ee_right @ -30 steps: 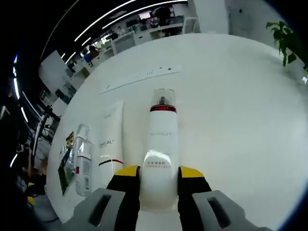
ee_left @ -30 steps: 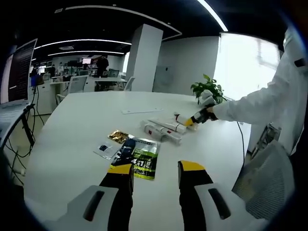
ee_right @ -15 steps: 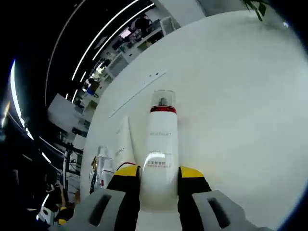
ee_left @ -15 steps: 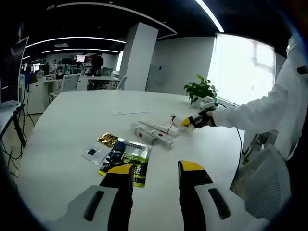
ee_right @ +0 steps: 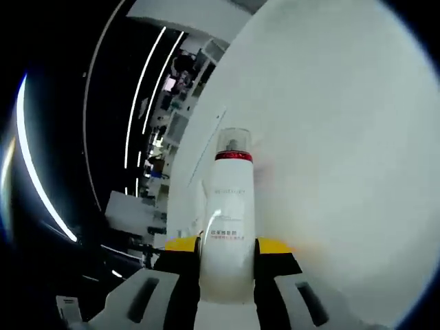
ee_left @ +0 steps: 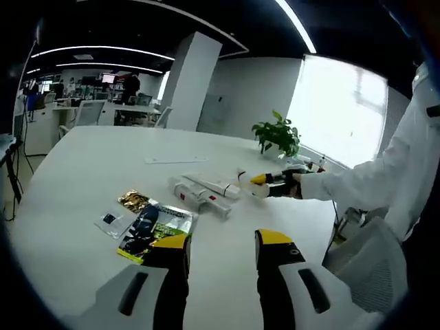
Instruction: Arrange the skincare products in the storage area until every visible bottle or jar stands upright without overlapping.
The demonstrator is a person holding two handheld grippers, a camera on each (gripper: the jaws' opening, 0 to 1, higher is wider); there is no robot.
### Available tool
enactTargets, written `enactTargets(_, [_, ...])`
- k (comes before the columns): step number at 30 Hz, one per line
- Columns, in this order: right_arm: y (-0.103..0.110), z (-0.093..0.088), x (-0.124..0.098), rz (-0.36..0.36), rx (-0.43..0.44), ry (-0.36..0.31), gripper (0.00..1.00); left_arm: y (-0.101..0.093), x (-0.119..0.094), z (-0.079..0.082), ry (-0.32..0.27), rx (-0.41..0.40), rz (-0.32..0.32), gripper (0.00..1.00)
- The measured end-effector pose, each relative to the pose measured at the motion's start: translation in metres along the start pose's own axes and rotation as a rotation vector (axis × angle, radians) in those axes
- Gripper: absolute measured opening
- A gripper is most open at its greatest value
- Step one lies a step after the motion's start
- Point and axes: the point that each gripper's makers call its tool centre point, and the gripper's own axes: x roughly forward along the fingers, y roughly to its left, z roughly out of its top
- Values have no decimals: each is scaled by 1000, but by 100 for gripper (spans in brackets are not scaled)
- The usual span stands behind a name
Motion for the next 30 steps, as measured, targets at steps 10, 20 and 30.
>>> enactTargets(10, [-6, -10, -13, 128, 76, -10, 21, -11, 16, 11, -24, -56, -65, 33])
enactTargets(20, [1, -33, -32, 212, 73, 10, 21, -18, 33, 18, -37, -114, -119, 34])
enactTargets(30, [45, -73, -55, 339, 2, 79, 21, -23, 57, 32, -73, -178, -142, 31])
